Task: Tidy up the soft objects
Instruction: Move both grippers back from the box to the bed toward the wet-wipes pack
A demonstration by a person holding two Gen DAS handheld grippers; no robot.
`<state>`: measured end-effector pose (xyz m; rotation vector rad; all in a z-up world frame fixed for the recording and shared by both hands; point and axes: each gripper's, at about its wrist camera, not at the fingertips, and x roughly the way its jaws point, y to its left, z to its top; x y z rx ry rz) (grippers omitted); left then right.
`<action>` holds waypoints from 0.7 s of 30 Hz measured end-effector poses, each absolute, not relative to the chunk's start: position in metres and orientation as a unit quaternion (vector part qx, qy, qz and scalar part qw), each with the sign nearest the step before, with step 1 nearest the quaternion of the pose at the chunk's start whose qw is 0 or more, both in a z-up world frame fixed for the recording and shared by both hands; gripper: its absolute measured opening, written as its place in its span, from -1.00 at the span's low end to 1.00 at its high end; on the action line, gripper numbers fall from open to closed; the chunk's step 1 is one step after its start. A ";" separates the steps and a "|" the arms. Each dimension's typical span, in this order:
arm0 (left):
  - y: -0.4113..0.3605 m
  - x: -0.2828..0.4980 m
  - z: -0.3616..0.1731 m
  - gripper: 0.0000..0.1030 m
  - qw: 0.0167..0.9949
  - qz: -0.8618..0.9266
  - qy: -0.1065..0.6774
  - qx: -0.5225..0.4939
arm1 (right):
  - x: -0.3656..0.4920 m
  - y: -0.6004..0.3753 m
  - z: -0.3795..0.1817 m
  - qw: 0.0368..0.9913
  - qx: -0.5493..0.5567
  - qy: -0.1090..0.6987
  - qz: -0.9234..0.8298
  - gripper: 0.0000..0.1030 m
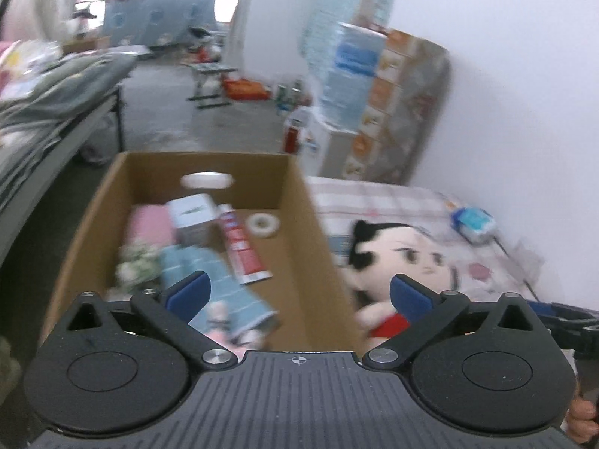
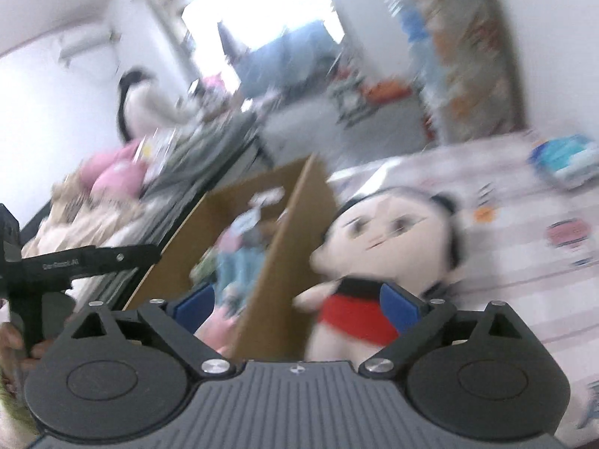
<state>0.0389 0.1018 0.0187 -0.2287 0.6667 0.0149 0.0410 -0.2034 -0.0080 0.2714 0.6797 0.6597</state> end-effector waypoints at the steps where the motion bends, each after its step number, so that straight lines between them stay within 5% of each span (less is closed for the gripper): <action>1: 0.092 0.046 0.022 0.99 0.937 -0.003 0.331 -0.107 | 0.041 -0.217 -0.009 0.890 0.138 0.310 0.306 0.31; 13: -0.042 0.163 0.057 0.99 0.925 -0.106 0.359 -0.062 | 0.086 -0.333 -0.058 0.924 0.263 0.213 0.176 0.31; 21: -0.134 0.293 0.019 0.99 0.889 -0.160 0.424 -0.059 | 0.167 -0.338 -0.087 0.939 0.261 0.206 0.086 0.31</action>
